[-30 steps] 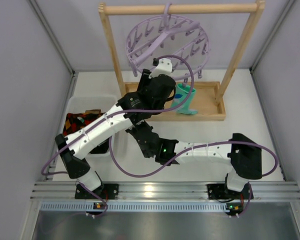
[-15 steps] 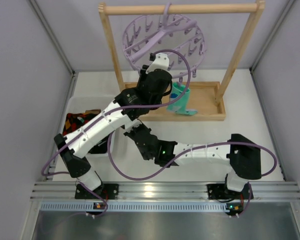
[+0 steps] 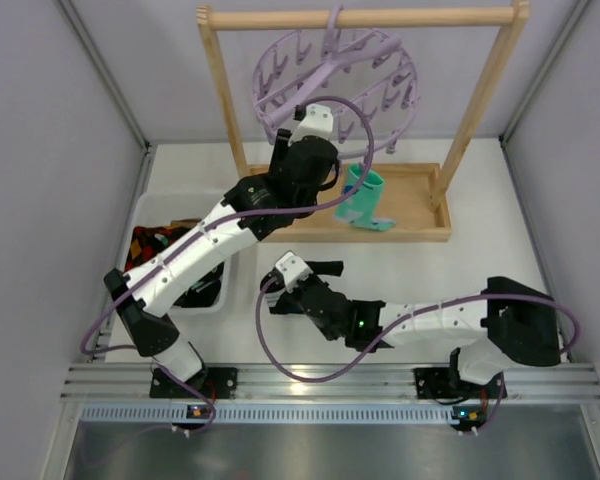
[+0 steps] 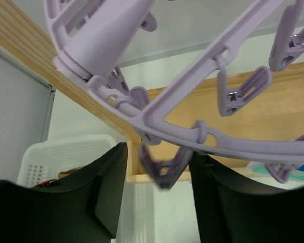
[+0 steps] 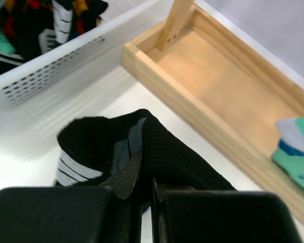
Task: Remove the socks clipped to the hanger
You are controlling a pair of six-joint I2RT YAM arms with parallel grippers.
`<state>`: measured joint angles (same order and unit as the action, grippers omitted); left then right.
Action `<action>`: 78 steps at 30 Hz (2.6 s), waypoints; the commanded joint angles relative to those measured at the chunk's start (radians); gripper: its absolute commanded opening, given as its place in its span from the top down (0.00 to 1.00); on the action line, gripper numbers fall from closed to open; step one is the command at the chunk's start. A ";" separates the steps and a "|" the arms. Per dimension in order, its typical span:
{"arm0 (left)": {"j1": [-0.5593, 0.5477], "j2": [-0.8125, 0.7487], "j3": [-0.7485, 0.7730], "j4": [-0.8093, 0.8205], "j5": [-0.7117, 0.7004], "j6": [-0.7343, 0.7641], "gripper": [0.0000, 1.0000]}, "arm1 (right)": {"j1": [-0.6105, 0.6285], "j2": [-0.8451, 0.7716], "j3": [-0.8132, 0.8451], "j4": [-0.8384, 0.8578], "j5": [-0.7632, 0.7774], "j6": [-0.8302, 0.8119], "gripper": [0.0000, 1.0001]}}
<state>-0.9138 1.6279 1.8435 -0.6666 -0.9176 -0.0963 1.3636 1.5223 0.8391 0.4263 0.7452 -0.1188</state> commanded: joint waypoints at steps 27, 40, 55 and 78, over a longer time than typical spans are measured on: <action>0.009 -0.750 -0.248 0.022 -0.016 -0.076 0.02 | -0.224 0.094 0.562 -0.057 -0.843 0.134 1.00; 0.009 -0.790 -0.291 0.030 -0.105 -0.095 0.02 | -0.255 0.984 1.410 -0.446 -0.755 0.226 1.00; 0.009 -0.853 -0.354 0.041 -0.136 -0.105 0.02 | -0.227 0.960 1.275 -0.385 -0.649 0.271 0.94; 0.009 -0.875 -0.406 0.096 -0.098 -0.053 0.02 | -0.271 0.173 0.549 -0.267 -0.739 0.167 0.01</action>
<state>-0.9054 0.7437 1.4456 -0.6079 -1.0584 -0.1795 1.1099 1.8729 1.6081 0.0551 0.0486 0.0715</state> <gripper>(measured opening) 0.984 0.988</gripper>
